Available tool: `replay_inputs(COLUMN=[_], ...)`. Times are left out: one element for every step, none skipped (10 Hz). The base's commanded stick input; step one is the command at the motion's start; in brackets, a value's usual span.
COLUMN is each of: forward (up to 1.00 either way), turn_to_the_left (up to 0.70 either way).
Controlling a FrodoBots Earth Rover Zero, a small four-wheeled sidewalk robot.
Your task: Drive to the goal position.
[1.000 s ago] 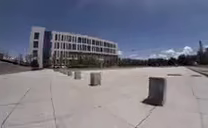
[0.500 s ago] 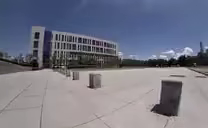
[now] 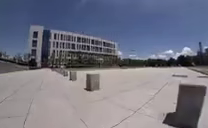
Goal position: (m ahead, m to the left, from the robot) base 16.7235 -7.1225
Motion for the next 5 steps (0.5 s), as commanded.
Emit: replay_inputs(forward=[0.70,0.70,0.70,0.70,0.70], turn_to_the_left=[-0.26,-0.26,-0.15,0.00,0.00])
